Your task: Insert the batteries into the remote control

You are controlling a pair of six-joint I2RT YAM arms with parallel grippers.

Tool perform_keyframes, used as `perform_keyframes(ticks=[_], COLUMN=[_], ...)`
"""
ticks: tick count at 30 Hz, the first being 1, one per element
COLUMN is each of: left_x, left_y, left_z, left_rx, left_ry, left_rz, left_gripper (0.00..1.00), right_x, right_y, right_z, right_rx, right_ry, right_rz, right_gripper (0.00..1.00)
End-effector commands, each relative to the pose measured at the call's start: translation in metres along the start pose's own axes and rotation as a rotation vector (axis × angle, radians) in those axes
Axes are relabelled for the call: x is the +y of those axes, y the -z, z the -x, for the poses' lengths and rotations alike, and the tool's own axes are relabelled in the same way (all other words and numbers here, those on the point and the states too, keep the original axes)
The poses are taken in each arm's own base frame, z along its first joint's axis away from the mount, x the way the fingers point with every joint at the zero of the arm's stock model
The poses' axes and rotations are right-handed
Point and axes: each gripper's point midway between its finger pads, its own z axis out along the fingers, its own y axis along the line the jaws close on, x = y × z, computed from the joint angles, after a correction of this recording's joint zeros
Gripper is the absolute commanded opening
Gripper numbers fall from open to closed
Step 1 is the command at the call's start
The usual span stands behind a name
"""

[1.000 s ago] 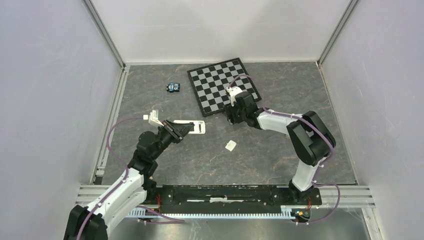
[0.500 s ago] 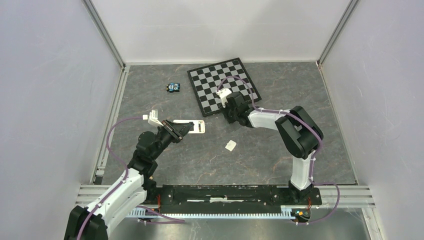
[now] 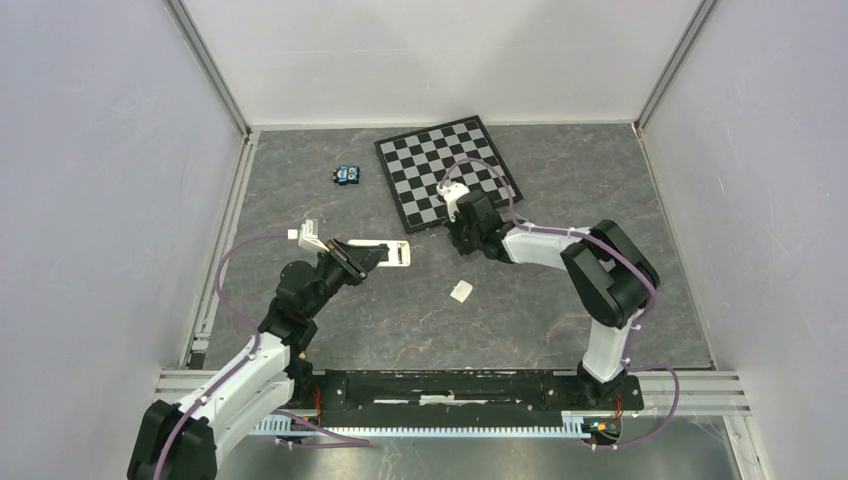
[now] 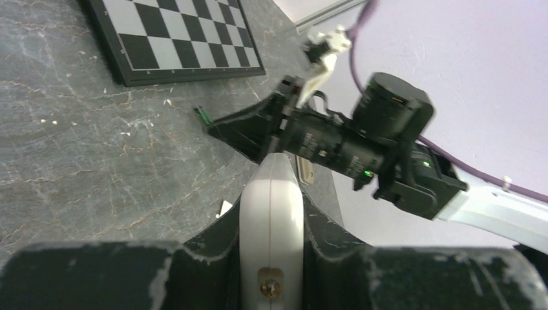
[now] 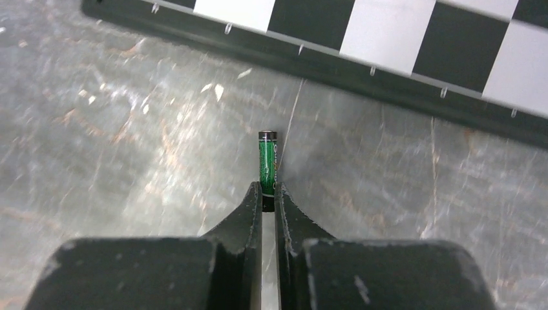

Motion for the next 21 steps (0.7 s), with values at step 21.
perform_keyframes(ticks=[21], left_x=[0.027], left_y=[-0.007], left_z=[-0.006], left_rx=[-0.031], left_ry=[-0.009], left_rz=[0.023], left_gripper=[0.02], right_x=[0.134], right_y=[0.149], right_z=[0.068], right_rx=[-0.286], right_ry=[-0.666], right_rz=[0.54], right_gripper=[0.02])
